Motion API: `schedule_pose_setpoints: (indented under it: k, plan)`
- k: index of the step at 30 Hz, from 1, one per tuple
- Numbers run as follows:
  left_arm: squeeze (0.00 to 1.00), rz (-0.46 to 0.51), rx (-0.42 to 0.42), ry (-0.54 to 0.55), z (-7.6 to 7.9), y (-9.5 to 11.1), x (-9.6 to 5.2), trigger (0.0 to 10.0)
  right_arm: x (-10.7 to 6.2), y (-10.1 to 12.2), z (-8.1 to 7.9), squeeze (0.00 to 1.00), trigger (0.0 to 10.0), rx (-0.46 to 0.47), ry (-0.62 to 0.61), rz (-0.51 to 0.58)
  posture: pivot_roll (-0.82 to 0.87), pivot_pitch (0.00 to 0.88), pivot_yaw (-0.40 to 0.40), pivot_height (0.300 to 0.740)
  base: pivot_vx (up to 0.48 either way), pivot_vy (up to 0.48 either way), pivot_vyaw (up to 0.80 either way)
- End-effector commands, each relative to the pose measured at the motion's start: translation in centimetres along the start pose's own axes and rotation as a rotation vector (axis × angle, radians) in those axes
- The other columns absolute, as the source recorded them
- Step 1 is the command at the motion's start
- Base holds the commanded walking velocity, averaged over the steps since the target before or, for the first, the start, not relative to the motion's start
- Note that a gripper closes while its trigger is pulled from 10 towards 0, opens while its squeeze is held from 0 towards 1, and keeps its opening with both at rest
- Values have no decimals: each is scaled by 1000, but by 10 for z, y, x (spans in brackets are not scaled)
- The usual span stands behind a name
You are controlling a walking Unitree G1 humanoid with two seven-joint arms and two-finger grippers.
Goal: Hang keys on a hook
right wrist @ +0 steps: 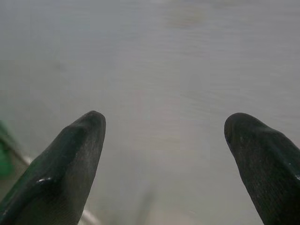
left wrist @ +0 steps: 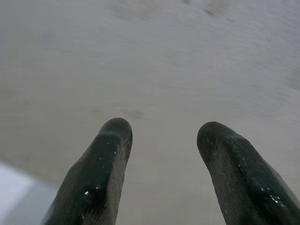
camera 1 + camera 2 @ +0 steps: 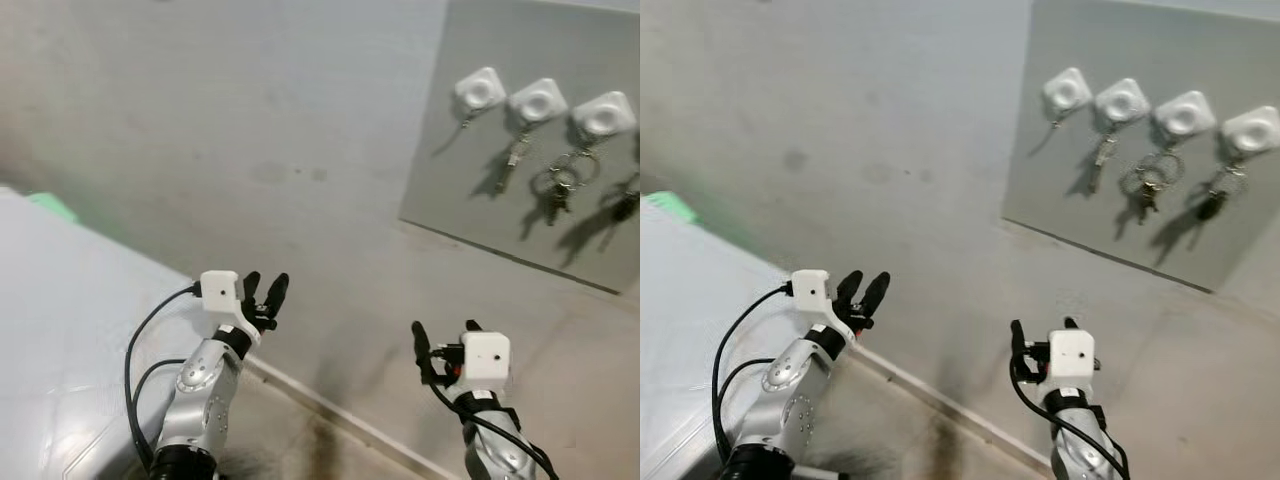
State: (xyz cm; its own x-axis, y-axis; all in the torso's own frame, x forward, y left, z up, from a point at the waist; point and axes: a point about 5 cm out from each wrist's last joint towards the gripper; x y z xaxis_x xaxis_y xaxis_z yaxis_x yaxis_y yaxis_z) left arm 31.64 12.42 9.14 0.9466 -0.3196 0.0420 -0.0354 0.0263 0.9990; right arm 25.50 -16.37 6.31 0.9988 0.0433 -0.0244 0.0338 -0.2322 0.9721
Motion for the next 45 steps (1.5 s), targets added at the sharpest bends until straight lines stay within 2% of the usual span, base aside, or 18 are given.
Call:
schedule_pose_setpoints:
  k: [1,16,23,31,39,45]
  plan:
    - [0,13,23,-10,0,5,4,10000,1,0,-1,0,10000,-1,0,-3,-12,0,9,740,0,0,800]
    - [0,8,39,-5,-2,10,10,10000,8,5,-1,0,10000,-5,-5,27,-14,0,27,740,0,0,800]
    - [0,5,51,-5,-6,11,11,10000,7,4,-6,0,10000,-1,-4,34,-17,0,35,740,0,0,800]
    - [0,3,48,-2,-4,11,11,10000,7,6,-4,0,10000,-6,-4,38,-16,0,30,740,0,0,800]
    - [0,25,23,-5,0,17,9,10000,10,30,-9,0,10000,39,45,151,-17,0,24,740,0,0,800]
    - [0,24,9,-8,2,18,9,10000,11,34,-12,0,10000,42,65,159,-18,0,23,740,0,0,800]
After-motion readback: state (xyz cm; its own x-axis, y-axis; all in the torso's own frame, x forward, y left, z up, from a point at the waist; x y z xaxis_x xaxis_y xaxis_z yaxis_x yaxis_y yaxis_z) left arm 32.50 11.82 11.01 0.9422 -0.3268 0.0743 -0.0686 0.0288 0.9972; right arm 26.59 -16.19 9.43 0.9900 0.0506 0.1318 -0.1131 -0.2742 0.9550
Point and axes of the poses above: a point about 5 cm out from each wrist's last joint towards the gripper, its own x axis pointing out of the wrist towards the gripper, its own y axis along the axis of the wrist's last joint, z = x × y, and after that the axes turned 15 degrees about x, right-handed
